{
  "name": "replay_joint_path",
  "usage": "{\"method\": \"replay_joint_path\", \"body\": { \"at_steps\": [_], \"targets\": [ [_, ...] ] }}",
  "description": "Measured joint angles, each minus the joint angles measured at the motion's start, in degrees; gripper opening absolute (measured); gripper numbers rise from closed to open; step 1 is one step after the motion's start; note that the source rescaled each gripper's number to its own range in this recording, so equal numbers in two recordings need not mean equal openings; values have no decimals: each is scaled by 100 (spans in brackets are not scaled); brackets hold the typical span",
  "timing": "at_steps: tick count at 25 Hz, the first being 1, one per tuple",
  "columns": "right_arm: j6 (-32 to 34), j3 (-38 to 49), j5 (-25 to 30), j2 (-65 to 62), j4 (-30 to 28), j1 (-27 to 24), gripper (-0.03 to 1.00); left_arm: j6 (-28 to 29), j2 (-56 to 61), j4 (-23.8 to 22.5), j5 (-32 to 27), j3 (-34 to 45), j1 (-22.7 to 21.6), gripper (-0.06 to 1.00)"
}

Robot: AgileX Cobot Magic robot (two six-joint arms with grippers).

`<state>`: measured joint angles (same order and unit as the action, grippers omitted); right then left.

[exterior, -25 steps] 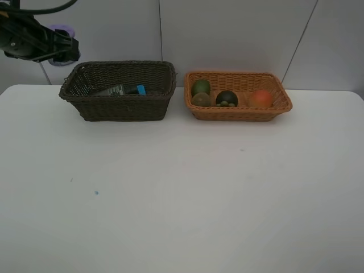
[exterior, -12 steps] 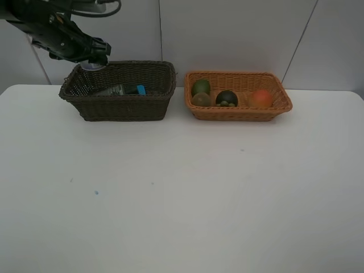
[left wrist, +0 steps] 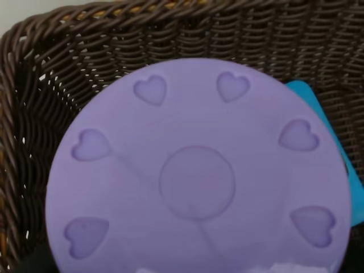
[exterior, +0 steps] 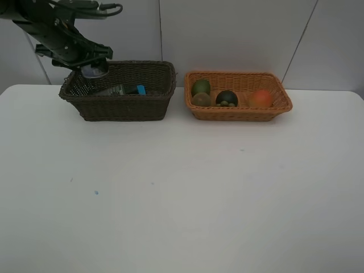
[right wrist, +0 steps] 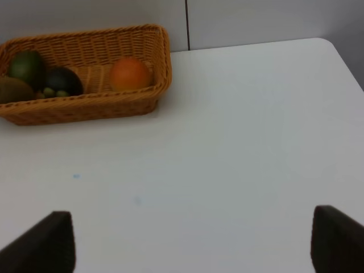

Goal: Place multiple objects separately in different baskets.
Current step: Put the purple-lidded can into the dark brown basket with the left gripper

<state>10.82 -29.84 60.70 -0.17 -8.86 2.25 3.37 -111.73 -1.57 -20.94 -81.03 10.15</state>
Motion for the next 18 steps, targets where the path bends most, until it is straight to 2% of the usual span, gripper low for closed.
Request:
{"method": "replay_joint_path", "body": {
  "at_steps": [4, 13, 18],
  "targets": [
    [0, 0, 0, 0, 0, 0, 100, 17, -134, 0, -186, -401, 0, 74],
    [0, 0, 0, 0, 0, 0, 100, 305, -646, 16, -2203, -1689, 0, 74],
    [0, 0, 0, 0, 0, 0, 100, 472, -689, 16, -2554, -1944, -16, 74]
  ]
}}
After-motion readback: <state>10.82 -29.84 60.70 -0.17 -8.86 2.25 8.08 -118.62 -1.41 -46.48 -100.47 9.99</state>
